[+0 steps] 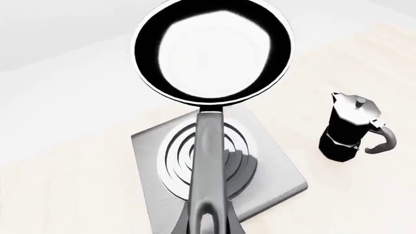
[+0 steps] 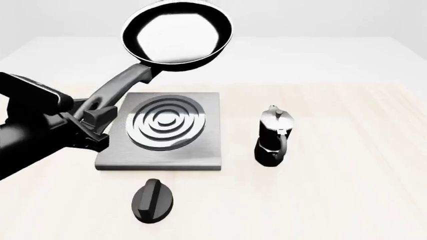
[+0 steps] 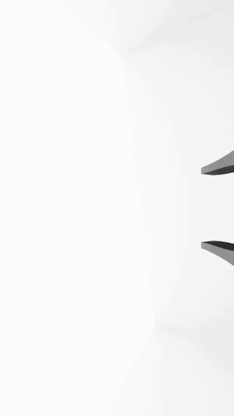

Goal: Put the frying pan on the stove.

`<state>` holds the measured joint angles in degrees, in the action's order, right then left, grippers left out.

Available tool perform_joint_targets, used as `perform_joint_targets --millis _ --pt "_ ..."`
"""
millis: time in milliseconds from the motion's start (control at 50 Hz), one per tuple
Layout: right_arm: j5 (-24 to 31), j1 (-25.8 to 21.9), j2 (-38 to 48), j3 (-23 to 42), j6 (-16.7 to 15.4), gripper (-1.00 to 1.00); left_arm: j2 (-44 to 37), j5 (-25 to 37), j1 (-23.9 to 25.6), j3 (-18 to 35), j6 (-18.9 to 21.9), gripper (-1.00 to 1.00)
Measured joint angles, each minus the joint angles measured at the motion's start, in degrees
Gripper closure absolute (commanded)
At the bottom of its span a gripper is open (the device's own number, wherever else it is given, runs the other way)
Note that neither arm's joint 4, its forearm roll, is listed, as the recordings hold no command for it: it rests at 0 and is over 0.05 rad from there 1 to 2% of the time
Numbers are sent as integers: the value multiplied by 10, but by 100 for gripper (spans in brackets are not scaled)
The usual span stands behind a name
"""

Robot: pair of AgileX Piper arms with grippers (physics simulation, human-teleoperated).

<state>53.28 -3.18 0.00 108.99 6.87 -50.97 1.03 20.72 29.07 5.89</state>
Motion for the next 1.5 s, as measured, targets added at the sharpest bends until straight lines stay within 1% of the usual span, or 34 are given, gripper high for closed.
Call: perform_joint_targets --millis 440,640,1060,1500 --pt "-5 0 0 -7 -3 -100 87 61 -19 -36 0 100" --pt "-3 1 0 -5 -5 -100 112 76 -19 -54 -6 100" --pt "-3 -1 0 -9 -9 -100 141 98 -25 -83 -16 100" --pt "-6 -2 0 -14 -14 -100 140 86 -28 -107 -27 100"
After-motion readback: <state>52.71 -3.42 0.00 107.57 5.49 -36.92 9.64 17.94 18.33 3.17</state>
